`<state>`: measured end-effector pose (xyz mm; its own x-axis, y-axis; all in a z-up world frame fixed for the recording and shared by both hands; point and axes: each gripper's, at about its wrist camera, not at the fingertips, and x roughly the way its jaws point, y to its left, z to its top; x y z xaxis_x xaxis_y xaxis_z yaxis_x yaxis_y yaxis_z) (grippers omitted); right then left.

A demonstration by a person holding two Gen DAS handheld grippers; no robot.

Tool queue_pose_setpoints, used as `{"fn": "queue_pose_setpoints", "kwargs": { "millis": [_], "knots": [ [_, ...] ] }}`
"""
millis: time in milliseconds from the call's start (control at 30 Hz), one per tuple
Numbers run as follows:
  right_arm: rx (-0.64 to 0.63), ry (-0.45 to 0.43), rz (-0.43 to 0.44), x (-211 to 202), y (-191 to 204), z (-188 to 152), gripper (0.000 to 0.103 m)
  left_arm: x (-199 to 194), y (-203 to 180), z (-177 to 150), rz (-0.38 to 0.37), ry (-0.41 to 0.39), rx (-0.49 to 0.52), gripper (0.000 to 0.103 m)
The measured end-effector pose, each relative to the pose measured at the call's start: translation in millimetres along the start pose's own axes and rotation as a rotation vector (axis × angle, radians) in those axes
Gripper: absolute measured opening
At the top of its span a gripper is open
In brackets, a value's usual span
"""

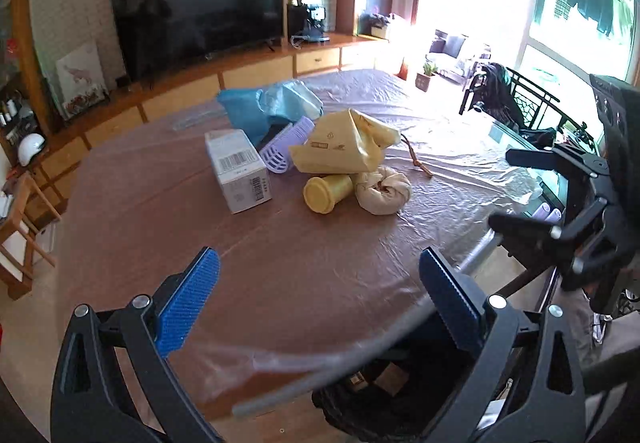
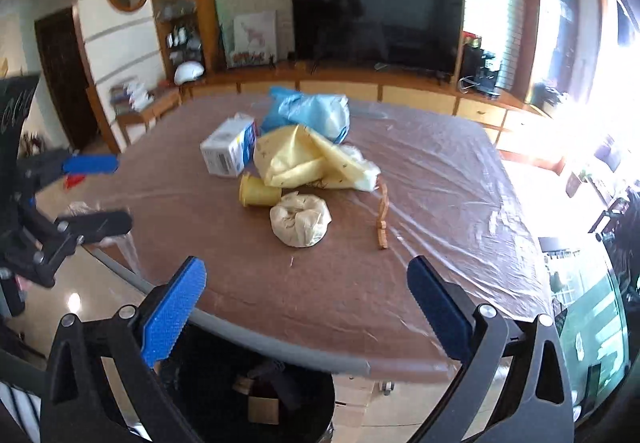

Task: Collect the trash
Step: 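Grasp the white medicine box with the left tool while the right tool grasps the crumpled tissue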

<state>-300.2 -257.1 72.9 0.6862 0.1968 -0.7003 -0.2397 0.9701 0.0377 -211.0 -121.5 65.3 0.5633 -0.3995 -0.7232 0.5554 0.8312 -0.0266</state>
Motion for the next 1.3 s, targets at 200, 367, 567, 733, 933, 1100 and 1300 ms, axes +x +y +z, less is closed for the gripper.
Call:
{"fn": "queue_pose_setpoints", "kwargs": {
  "millis": [200, 367, 567, 733, 933, 1100, 1300],
  "knots": [
    [-0.048, 0.053, 0.028, 26.3, 9.6, -0.3, 0.099, 39.8, -4.7, 4.8, 0.038, 0.068, 0.111, 0.1],
    [-0.037, 0.072, 0.021, 45.8, 12.7, 4.9, 0.099, 56.2, 19.6, 17.4, 0.088, 0.09, 0.028, 0.1],
    [-0.002, 0.104, 0.031, 74.0, 13.5, 14.2, 0.099, 74.7, 61.0, 43.3, 0.142, 0.093, -0.128, 0.1],
    [-0.005, 0.124, 0.025, 90.5, 15.5, 20.2, 0.092, 100.0, 75.5, 57.4, 0.175, 0.127, -0.144, 0.1],
    [0.003, 0.148, 0.015, 107.3, 10.6, 23.7, 0.082, 120.4, 91.6, 62.5, 0.177, 0.163, -0.179, 0.092],
    [0.002, 0.151, 0.017, 111.3, 9.5, 25.5, 0.074, 129.7, 103.5, 64.3, 0.153, 0.176, -0.214, 0.08],
    [0.002, 0.158, 0.021, 116.6, 11.3, 31.6, 0.07, 135.9, 103.0, 67.5, 0.154, 0.183, -0.191, 0.069]
  ]
}}
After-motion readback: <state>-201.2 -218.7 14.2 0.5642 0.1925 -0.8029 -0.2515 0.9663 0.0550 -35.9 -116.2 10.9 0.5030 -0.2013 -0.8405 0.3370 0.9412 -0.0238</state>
